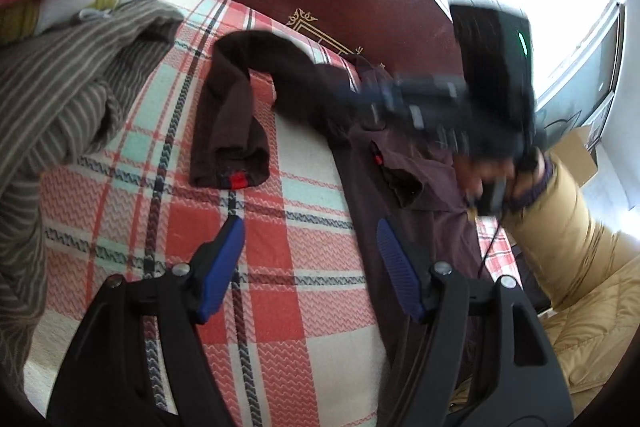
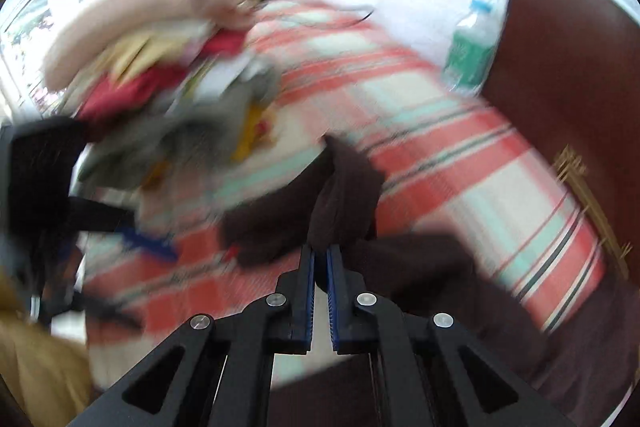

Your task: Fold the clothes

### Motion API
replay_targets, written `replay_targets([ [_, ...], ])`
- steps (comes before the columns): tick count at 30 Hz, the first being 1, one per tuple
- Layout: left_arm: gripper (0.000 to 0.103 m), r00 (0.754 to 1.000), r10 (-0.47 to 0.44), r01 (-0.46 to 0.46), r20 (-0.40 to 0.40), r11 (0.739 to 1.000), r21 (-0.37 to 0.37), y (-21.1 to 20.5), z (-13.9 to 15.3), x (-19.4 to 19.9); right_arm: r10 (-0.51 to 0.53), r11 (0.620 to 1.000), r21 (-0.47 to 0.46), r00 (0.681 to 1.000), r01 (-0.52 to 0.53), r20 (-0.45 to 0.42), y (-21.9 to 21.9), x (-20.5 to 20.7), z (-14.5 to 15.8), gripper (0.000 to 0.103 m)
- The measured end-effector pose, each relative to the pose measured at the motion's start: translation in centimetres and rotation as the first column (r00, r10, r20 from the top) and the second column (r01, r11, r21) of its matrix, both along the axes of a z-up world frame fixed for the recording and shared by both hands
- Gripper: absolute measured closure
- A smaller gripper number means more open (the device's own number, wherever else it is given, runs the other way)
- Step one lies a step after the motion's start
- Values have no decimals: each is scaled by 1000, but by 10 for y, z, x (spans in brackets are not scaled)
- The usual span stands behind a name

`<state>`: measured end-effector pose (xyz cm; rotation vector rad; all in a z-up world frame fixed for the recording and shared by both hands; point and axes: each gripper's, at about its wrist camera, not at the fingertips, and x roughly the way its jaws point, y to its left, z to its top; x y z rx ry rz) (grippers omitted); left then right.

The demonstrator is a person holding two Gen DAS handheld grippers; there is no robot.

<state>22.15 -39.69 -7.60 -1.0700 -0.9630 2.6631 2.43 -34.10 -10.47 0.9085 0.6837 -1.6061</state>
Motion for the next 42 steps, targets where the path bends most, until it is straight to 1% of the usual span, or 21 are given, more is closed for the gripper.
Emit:
replay_targets([
  [3, 33, 1000, 11, -11, 2, 1000, -10, 0, 1, 1, 4, 999, 50, 1000, -5, 21, 14, 12, -22, 98],
  [6, 33, 1000, 22, -22, 4, 1000, -20, 0, 1, 2, -41, 996, 78, 998, 37, 53, 28, 11, -35, 94],
  [9, 33, 999, 34, -34, 6, 999, -29, -1, 2, 3, -60, 996, 76, 993, 52, 100, 40, 11, -28, 75],
  [12, 33, 999, 36, -36, 6, 999, -39, 1, 2, 6, -26, 999, 20, 1000, 26, 11, 44, 22, 1, 75],
  [14, 33, 999, 32, -32, 6, 998, -45, 3, 3, 9, 17, 1000, -21, 999, -18, -44, 32, 33, 18, 60],
  [15, 33, 1000, 30, -30, 5, 998, -49, 4, 3, 10, 44, 998, -36, 996, -47, -80, 24, 40, 25, 42],
  [16, 33, 1000, 29, -28, 5, 998, -52, 5, 3, 11, 70, 996, -51, 991, -76, -115, 15, 46, 32, 36],
  [17, 33, 1000, 27, -27, 5, 998, -55, 6, 3, 13, 100, 992, -57, 984, -109, -146, 5, 53, 37, 36],
  [20, 33, 1000, 17, -16, 18, 998, -67, 10, 1, 20, 202, 979, 2, 965, -204, -164, -38, 64, 26, 38],
  [23, 33, 999, 18, -15, 43, 998, -60, 11, -6, 29, 291, 955, 109, 940, -275, -181, -72, 73, 0, 43],
  [24, 33, 999, 18, -15, 51, 998, -53, 11, -9, 33, 313, 945, 164, 930, -284, -191, -80, 74, -12, 48],
  [25, 33, 998, 19, -17, 58, 999, -47, 11, -11, 35, 329, 933, 215, 924, -287, -195, -88, 73, -23, 60],
  [27, 32, 998, 17, -14, 62, 999, -42, 11, -12, 38, 305, 925, 283, 940, -255, -151, -98, 64, -43, 76],
  [28, 32, 998, 15, -13, 61, 999, -41, 12, -12, 38, 269, 939, 253, 955, -232, -122, -98, 58, -42, 80],
  [29, 32, 998, 11, -8, 60, 999, -42, 12, -12, 38, 217, 958, 214, 972, -193, -95, -95, 50, -37, 91],
  [30, 32, 998, 5, -2, 59, 999, -42, 12, -11, 36, 161, 974, 175, 985, -147, -66, -90, 41, -29, 98],
  [32, 32, 998, -7, 10, 56, 999, -43, 12, -10, 33, 52, 998, 33, 997, -54, 65, -68, 20, -1, 98],
  [34, 32, 998, -30, 32, 48, 998, -54, 16, -5, 25, -12, 994, -103, 983, 32, 183, -42, 2, 29, 98],
  [36, 32, 998, -54, 57, 40, 996, -68, 20, 0, 17, -58, 960, -248, 957, 131, 283, -5, -16, 63, 98],
  [38, 32, 996, -78, 81, 32, 993, -82, 25, 6, 9, -88, 904, -363, 930, 226, 358, 33, -31, 91, 98],
  [42, 32, 992, -127, 128, 16, 986, -110, 34, 17, -7, -146, 784, -494, 885, 375, 441, 109, -47, 131, 98],
])
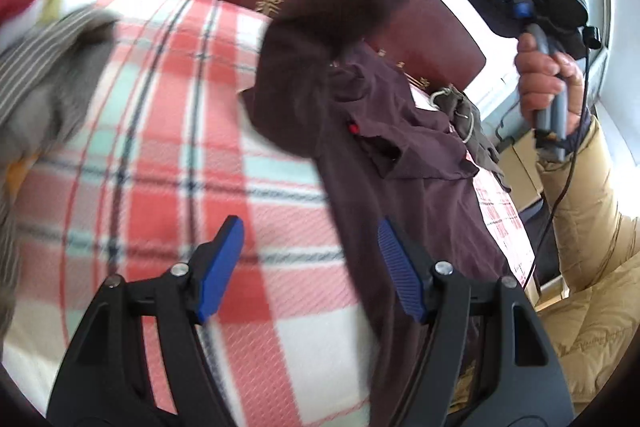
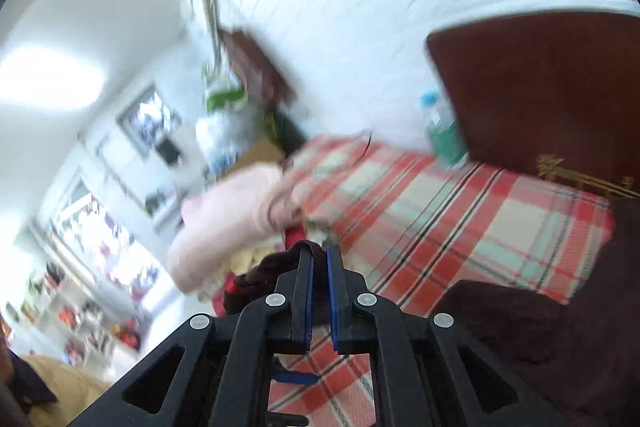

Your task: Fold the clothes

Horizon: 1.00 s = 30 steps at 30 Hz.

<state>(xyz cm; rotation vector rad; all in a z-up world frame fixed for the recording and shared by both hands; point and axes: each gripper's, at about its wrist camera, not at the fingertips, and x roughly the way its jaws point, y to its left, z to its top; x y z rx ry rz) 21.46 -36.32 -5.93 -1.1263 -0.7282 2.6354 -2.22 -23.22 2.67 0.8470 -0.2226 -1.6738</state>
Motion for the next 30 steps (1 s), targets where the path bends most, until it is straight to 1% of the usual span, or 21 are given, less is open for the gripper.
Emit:
replay_targets([
  [2, 32, 1000, -25, 25, -9, 1000, -14, 4, 5, -8, -81, 995, -54, 996, 83, 34, 40, -6, 10, 98],
  [5, 32, 998, -66, 66, -7, 997, -38, 21, 7, -26, -180, 979, -83, 980, 187, 86, 91, -12, 9, 98],
  [7, 32, 996, -90, 90, -4, 995, -44, 33, 6, -36, -244, 964, -75, 962, 254, 124, 127, -10, -4, 98],
  [10, 32, 992, -125, 126, 11, 990, -58, 46, 5, -46, -339, 937, -26, 924, 349, 177, 181, -6, -21, 98],
  [12, 32, 990, -139, 140, 24, 988, -68, 54, 1, -53, -407, 908, -2, 882, 419, 239, 216, -5, -43, 97],
  [15, 32, 988, -150, 153, 42, 985, -76, 61, -1, -61, -480, 866, 17, 822, 499, 305, 262, 0, -72, 97],
  [18, 32, 987, -154, 158, 56, 984, -87, 67, -1, -68, -554, 810, 33, 747, 585, 368, 301, 4, -102, 97],
  [20, 32, 986, -155, 161, 64, 981, -104, 70, -1, -72, -595, 775, 65, 691, 628, 411, 321, 5, -122, 95],
  [22, 32, 985, -156, 164, 72, 979, -124, 73, -1, -77, -627, 759, 131, 662, 638, 411, 332, 7, -137, 95],
  [23, 32, 985, -153, 162, 78, 978, -132, 73, -1, -80, -636, 761, 162, 672, 629, 379, 330, 9, -137, 94],
  [24, 32, 985, -148, 159, 84, 977, -139, 73, -2, -83, -631, 770, 174, 695, 613, 345, 327, 12, -135, 88],
  [25, 32, 986, -145, 156, 86, 978, -141, 72, -2, -86, -619, 784, 179, 722, 595, 308, 324, 14, -131, 76],
  [26, 32, 986, -143, 154, 87, 978, -140, 72, -1, -88, -607, 795, 187, 748, 578, 267, 319, 17, -124, 68],
  [27, 32, 986, -140, 152, 87, 979, -139, 72, -1, -91, -599, 800, 201, 770, 566, 220, 311, 18, -116, 54],
  [28, 32, 987, -135, 146, 87, 980, -134, 72, -1, -93, -590, 805, 211, 787, 555, 182, 304, 18, -111, 49],
  [29, 32, 988, -129, 139, 87, 982, -126, 71, -2, -94, -574, 813, 219, 806, 539, 143, 295, 16, -106, 47],
  [30, 32, 989, -123, 132, 86, 984, -119, 70, -2, -95, -559, 819, 231, 822, 526, 110, 286, 14, -103, 42],
])
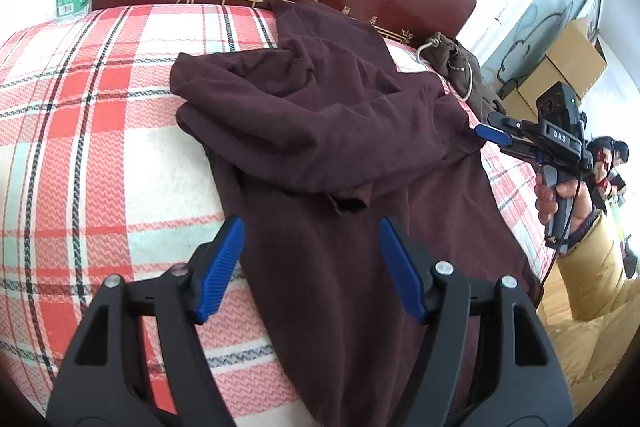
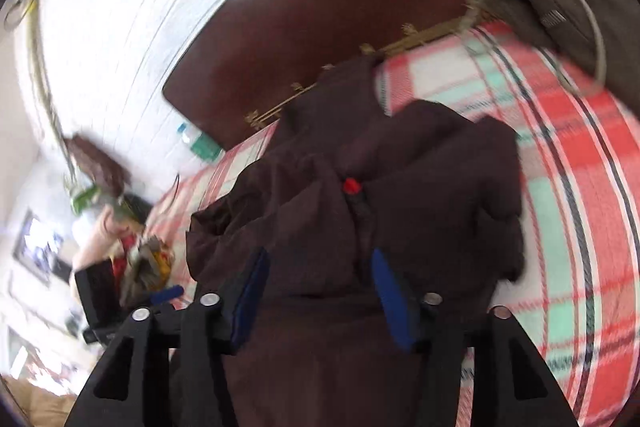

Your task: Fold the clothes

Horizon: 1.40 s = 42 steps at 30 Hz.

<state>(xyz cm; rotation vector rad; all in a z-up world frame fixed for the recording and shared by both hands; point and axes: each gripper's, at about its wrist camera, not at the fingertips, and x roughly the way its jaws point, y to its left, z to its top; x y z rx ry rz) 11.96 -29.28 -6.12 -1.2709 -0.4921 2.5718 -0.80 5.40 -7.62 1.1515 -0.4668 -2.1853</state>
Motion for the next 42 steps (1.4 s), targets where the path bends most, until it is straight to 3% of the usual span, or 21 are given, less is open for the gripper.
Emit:
replay_targets([
  [1, 32, 1000, 6, -6, 0, 1000, 12, 0, 0, 0, 10, 1000, 25, 1000, -10, -3, -8, -4, -1, 37],
  [6, 32, 1000, 27, -27, 2, 998, 48, 1, 0, 4, 62, 990, 127, 997, -66, 34, -40, -25, -23, 35],
  [11, 32, 999, 47, -48, 19, 996, 70, 1, -4, 8, 113, 984, 132, 993, -118, 44, -60, -34, -38, 33],
  [12, 32, 998, 51, -53, 23, 996, 74, 1, -5, 9, 123, 983, 132, 992, -127, 40, -63, -35, -40, 37],
  [15, 32, 998, 57, -59, 34, 995, 75, 1, -7, 10, 161, 980, 108, 986, -165, 39, -69, -39, -39, 97],
  [18, 32, 998, 54, -57, 36, 996, 72, 2, -8, 10, 203, 978, 41, 979, -204, 16, -71, -30, -21, 98],
  [24, 32, 999, 38, -40, 40, 997, 61, 6, -9, 3, 227, 947, -201, 965, -251, -133, -67, -19, 59, 98],
  [31, 32, 1000, 7, -8, 23, 998, 57, 20, -7, -27, 184, 918, -295, 944, -264, -273, -58, -13, 126, 98],
  [37, 32, 1000, -20, 19, 6, 998, 56, 34, -5, -55, 109, 925, -325, 958, -195, -267, -38, -21, 140, 98],
  [42, 32, 999, -31, 31, -7, 998, 50, 41, -3, -74, 53, 931, -344, 977, -124, -208, -16, -25, 119, 98],
])
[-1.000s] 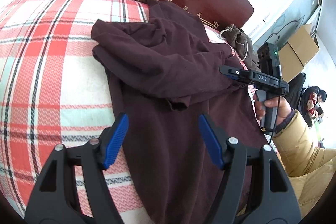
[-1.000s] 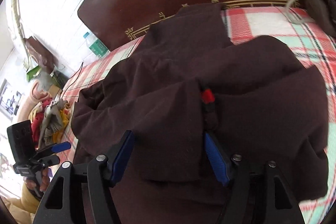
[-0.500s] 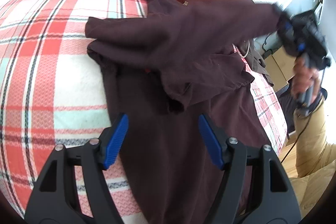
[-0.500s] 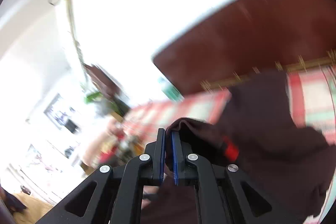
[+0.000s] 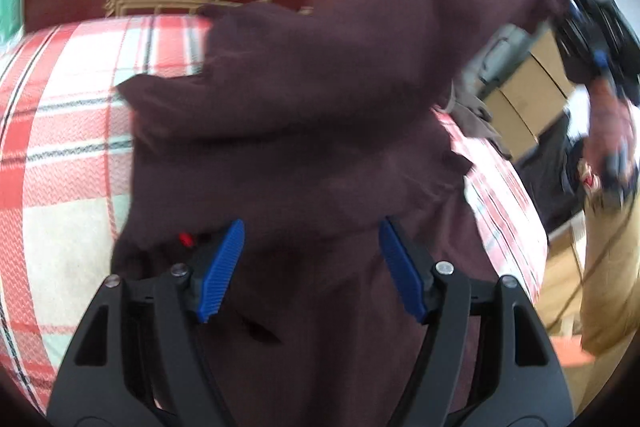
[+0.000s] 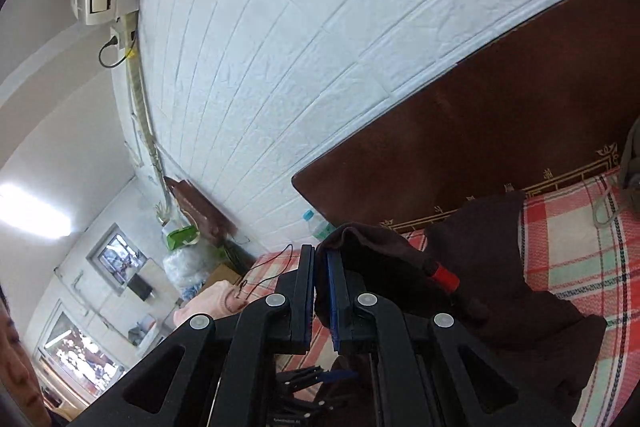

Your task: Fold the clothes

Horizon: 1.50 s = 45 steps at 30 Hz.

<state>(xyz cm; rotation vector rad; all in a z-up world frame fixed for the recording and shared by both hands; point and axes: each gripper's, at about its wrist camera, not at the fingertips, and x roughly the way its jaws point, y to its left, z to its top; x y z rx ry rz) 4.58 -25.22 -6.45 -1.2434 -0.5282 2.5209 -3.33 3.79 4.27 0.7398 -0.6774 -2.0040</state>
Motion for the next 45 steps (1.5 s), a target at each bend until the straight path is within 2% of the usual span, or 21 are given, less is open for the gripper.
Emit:
replay_targets([
  [4, 32, 999, 48, -48, -13, 999, -26, -20, 7, 15, -36, 999, 35, 995, 33, 97, 22, -4, -41, 97],
  [8, 32, 995, 95, -96, -26, 994, -51, -41, 13, 30, -75, 972, 235, 971, 21, 227, 23, -8, -115, 95],
  [9, 32, 994, 106, -108, -30, 992, -57, -46, 15, 34, -93, 951, 308, 964, 12, 249, 22, -8, -133, 92],
  [10, 32, 994, 105, -108, -43, 991, -81, -46, 19, 36, -124, 914, 405, 960, 13, 250, 20, -8, -145, 84],
  [12, 32, 994, 89, -96, -63, 989, -117, -43, 27, 35, -189, 793, 609, 962, 33, 195, 16, -3, -159, 65],
  [15, 32, 995, 85, -91, -58, 988, -122, -42, 24, 29, -166, 724, 686, 983, 68, 77, 11, 13, -142, 64],
  [18, 32, 994, 102, -106, -36, 987, -123, -46, 12, 23, -53, 730, 679, 997, 77, -56, -11, 34, -101, 59],
  [20, 32, 991, 128, -130, -24, 984, -121, -49, 3, 19, 60, 738, 674, 991, 37, -119, -39, 43, -80, 58],
  [22, 32, 991, 133, -134, -18, 984, -116, -51, 0, 20, 217, 746, 663, 965, -66, -148, -77, 48, -67, 58],
  [24, 32, 991, 133, -134, -15, 985, -111, -53, -1, 22, 346, 718, 676, 928, -165, -141, -123, 47, -72, 58],
  [25, 32, 991, 134, -134, -13, 985, -109, -53, -2, 23, 405, 697, 685, 904, -210, -134, -146, 46, -76, 58],
  [27, 32, 991, 134, -134, -9, 985, -104, -55, -4, 26, 492, 623, 734, 865, -271, -98, -193, 39, -91, 58],
  [31, 32, 991, 135, -134, -1, 986, -94, -58, -8, 30, 567, 511, 797, 823, -322, -31, -256, 26, -118, 58],
  [33, 31, 991, 135, -134, 3, 987, -89, -59, -10, 32, 583, 442, 852, 812, -282, -34, -274, 23, -134, 58],
  [35, 32, 991, 135, -134, 7, 987, -84, -61, -11, 34, 588, 393, 887, 808, -242, -40, -282, 18, -144, 78],
  [36, 31, 991, 135, -134, 9, 988, -82, -61, -12, 35, 574, 401, 879, 818, -258, -22, -280, 11, -145, 95],
  [37, 31, 991, 132, -131, 8, 988, -80, -61, -13, 36, 556, 418, 865, 831, -276, -3, -278, 1, -145, 94],
  [40, 31, 993, 117, -116, 4, 990, -75, -61, -13, 36, 445, 563, 751, 892, -345, 75, -256, -42, -139, 96],
  [42, 32, 993, 114, -113, 10, 991, -72, -62, -15, 36, 373, 633, 693, 920, -345, 118, -243, -68, -137, 97],
  [43, 31, 993, 115, -114, 14, 991, -67, -63, -17, 36, 343, 660, 668, 929, -343, 138, -237, -79, -137, 97],
  [45, 32, 992, 121, -120, 21, 991, -54, -66, -19, 37, 331, 661, 666, 931, -346, 155, -237, -88, -139, 97],
])
